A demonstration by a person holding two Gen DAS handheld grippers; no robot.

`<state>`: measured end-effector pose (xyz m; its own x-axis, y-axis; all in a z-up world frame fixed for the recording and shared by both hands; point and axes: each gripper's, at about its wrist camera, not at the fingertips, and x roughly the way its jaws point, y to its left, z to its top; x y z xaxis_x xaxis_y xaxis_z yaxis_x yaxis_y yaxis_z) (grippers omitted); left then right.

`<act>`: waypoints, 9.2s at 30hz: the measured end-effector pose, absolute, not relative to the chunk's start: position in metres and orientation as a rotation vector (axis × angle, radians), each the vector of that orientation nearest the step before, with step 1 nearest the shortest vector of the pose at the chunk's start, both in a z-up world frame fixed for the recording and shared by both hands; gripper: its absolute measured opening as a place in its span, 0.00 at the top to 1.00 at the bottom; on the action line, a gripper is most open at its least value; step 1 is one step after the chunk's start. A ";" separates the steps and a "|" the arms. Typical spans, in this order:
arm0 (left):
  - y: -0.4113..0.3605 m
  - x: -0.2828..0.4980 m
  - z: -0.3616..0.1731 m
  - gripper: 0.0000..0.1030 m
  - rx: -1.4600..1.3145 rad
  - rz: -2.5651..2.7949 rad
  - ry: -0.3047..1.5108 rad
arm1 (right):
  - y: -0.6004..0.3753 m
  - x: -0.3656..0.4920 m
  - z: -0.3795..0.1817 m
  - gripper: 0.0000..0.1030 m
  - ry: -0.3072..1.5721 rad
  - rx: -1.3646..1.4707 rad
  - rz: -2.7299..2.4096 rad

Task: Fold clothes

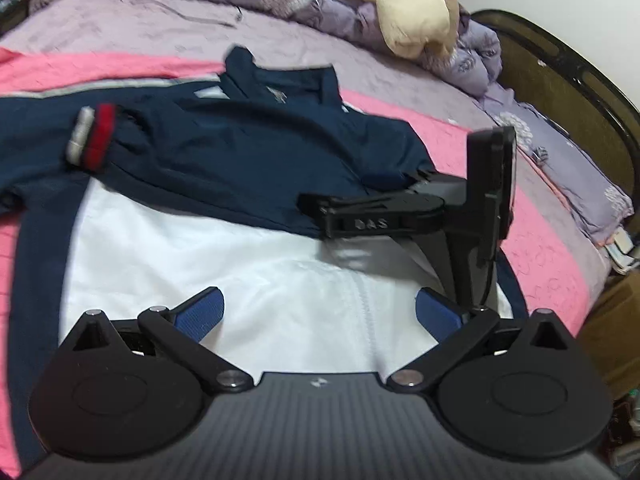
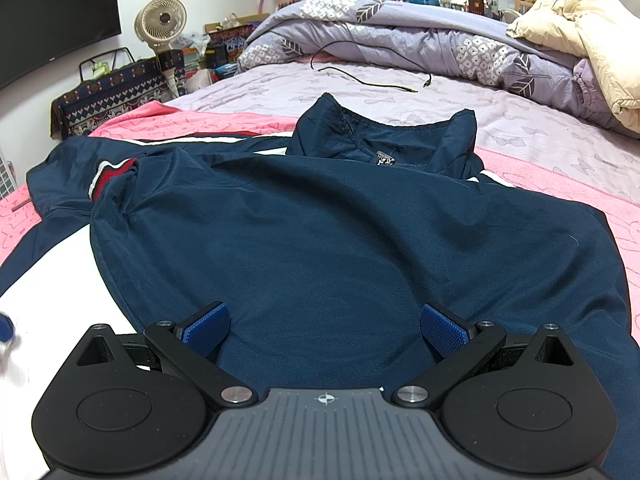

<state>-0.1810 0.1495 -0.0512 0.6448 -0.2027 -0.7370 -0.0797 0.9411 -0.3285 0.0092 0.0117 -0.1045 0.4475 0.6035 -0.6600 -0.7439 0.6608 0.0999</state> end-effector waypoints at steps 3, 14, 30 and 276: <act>0.141 -0.174 -0.057 0.01 -0.328 -0.081 0.902 | 0.012 0.009 -0.104 0.00 0.722 -0.217 0.842; 0.140 -0.166 -0.065 0.01 -0.304 -0.056 0.943 | 0.012 0.009 -0.105 0.00 0.722 -0.218 0.841; 0.220 -0.207 -0.048 0.01 -0.371 0.158 0.867 | 0.014 0.008 -0.105 0.00 0.717 -0.228 0.837; 0.208 -0.269 -0.007 0.65 -0.326 0.189 0.544 | -0.166 -0.101 -0.013 0.48 0.770 0.391 0.724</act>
<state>-0.2695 0.2084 -0.0067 0.8403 0.0900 -0.5346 -0.2608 0.9317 -0.2530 -0.1010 -0.1658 -0.0132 0.4985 0.7151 -0.4900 -0.4447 0.6962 0.5636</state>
